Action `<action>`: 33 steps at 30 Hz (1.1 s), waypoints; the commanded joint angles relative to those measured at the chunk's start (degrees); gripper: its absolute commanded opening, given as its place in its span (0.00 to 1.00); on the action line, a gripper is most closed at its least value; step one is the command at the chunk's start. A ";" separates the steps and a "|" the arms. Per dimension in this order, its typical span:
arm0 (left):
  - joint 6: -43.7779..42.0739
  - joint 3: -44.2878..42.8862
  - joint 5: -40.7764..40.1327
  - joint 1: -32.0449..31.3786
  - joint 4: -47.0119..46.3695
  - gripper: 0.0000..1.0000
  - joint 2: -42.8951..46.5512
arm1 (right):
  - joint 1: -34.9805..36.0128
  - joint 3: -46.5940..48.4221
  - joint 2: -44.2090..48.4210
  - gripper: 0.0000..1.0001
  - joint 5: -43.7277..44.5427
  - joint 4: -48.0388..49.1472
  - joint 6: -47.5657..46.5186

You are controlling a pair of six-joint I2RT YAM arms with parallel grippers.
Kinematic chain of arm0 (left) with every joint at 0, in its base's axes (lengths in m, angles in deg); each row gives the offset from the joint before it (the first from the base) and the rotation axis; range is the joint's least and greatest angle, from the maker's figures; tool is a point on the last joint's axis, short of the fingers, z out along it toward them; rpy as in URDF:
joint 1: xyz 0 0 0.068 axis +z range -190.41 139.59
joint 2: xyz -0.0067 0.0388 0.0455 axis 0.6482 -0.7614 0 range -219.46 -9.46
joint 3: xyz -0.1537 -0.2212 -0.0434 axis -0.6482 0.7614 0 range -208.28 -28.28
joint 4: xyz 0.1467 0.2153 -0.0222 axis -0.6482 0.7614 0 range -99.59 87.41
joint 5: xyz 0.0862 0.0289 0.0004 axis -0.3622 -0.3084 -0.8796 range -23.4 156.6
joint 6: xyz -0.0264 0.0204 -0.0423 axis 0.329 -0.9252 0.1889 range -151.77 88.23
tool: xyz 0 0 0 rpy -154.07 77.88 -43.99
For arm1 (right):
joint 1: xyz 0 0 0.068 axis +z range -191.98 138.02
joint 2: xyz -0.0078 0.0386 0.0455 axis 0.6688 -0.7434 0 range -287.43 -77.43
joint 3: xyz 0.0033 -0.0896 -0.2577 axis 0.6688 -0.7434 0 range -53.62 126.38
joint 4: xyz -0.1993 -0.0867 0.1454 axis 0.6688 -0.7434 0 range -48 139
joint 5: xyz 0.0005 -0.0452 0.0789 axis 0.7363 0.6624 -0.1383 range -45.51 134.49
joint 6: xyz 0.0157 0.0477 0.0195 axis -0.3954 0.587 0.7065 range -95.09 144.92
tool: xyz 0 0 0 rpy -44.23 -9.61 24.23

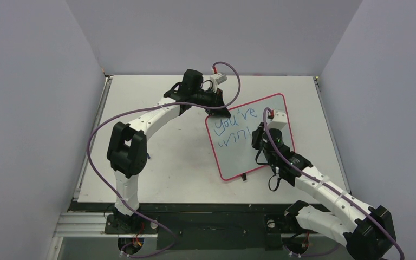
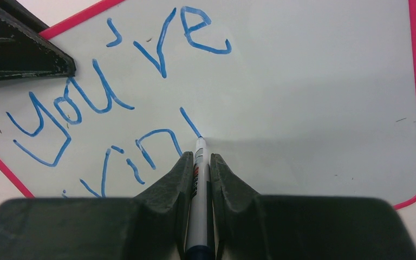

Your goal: Write a sentence on the whiteboard

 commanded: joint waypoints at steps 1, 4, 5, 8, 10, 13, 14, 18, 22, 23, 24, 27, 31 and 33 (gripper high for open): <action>-3.80 -0.79 -0.04 -0.97 0.90 0.00 -0.83 | -0.43 -1.89 1.52 0.00 -0.62 -0.17 1.32; -3.68 -0.71 -0.01 -0.95 0.75 0.00 -0.82 | -0.44 -2.10 1.74 0.00 -0.56 -0.16 1.60; -3.69 -0.70 -0.07 -0.96 0.74 0.00 -0.85 | -0.44 -1.86 1.62 0.00 -0.60 -0.12 1.50; -3.69 -0.70 -0.09 -0.97 0.80 0.00 -0.87 | -0.40 -0.45 0.92 0.00 -0.57 0.09 1.18; -3.74 -0.69 -0.07 -0.97 0.89 0.00 -0.87 | -0.44 0.64 0.16 0.00 -0.67 0.31 0.91; -3.84 -0.58 -0.13 -0.97 1.09 0.00 -0.71 | -0.39 2.30 -1.26 0.00 -0.76 0.64 0.43; -3.86 -0.50 -0.11 -0.97 1.13 0.00 -0.66 | -0.42 3.08 -1.55 0.00 -0.75 0.65 0.32; -4.00 -0.29 -0.10 -0.97 1.24 0.00 -0.57 | -0.47 4.90 -3.02 0.00 -0.58 0.95 -0.23; -4.04 -0.11 -0.03 -1.05 1.19 0.00 -0.52 | -0.75 6.27 -4.44 0.00 -0.42 1.13 -0.55; -4.04 -0.03 -0.02 -1.03 1.14 0.00 -0.53 | -1.00 6.45 -4.76 0.00 -0.31 1.19 -0.61; -4.04 0.03 -0.01 -1.04 1.11 0.00 -0.53 | -1.07 6.78 -5.10 0.00 -0.34 1.19 -0.72; -4.04 0.15 0.04 -1.01 1.09 0.00 -0.52 | -1.63 7.40 -5.78 0.00 0.03 1.24 -0.90; -4.13 0.30 0.09 -0.97 1.13 0.00 -0.53 | -2.72 7.60 -6.36 0.00 0.07 1.00 -0.77; -4.16 0.30 0.09 -0.97 1.22 0.00 -0.55 | -2.99 7.35 -6.32 0.00 -0.04 0.81 -0.69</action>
